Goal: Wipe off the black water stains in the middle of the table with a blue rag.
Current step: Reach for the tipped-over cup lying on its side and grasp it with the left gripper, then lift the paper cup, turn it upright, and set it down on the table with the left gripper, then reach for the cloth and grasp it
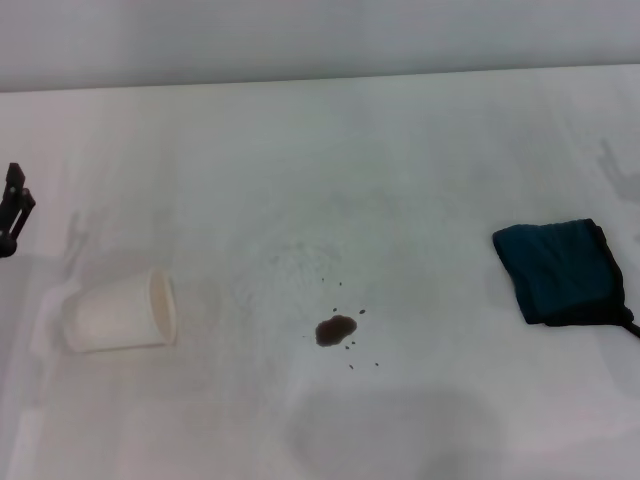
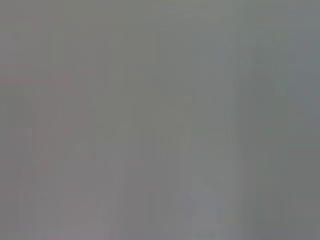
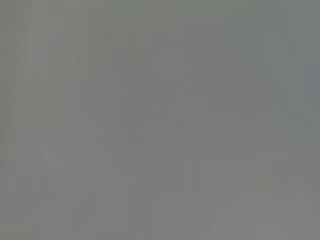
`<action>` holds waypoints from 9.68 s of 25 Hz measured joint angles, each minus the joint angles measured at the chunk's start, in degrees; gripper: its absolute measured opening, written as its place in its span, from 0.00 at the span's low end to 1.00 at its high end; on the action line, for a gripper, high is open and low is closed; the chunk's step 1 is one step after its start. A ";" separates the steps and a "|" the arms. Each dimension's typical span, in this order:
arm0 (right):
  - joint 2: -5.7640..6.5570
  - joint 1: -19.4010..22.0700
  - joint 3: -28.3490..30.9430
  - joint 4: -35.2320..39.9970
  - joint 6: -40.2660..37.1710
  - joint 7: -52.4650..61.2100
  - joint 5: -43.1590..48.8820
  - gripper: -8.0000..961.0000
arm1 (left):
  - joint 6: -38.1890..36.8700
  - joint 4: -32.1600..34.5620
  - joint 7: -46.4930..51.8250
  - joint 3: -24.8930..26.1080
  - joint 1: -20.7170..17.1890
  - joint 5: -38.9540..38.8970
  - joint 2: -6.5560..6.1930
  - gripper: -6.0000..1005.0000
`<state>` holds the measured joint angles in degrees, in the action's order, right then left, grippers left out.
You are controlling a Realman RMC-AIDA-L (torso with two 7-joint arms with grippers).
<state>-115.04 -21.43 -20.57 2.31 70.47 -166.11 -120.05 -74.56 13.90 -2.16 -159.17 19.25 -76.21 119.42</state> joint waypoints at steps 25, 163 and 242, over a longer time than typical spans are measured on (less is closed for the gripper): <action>-0.16 0.22 -0.02 0.68 -0.38 -0.15 -0.10 0.85 | -2.41 -0.80 0.94 -0.44 -1.07 0.62 -0.11 0.88; -0.08 -0.65 2.72 -0.04 -2.52 2.17 0.18 0.84 | 3.58 -17.90 28.77 -3.78 10.41 31.45 -0.28 0.59; 1.03 3.48 -21.57 28.68 -23.05 64.44 18.30 0.84 | -6.66 -5.45 8.48 -2.91 -13.75 8.42 -0.31 0.87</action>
<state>-114.02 -17.95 -42.13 30.99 47.43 -101.67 -101.75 -81.22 8.45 6.32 -162.08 5.50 -67.78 119.11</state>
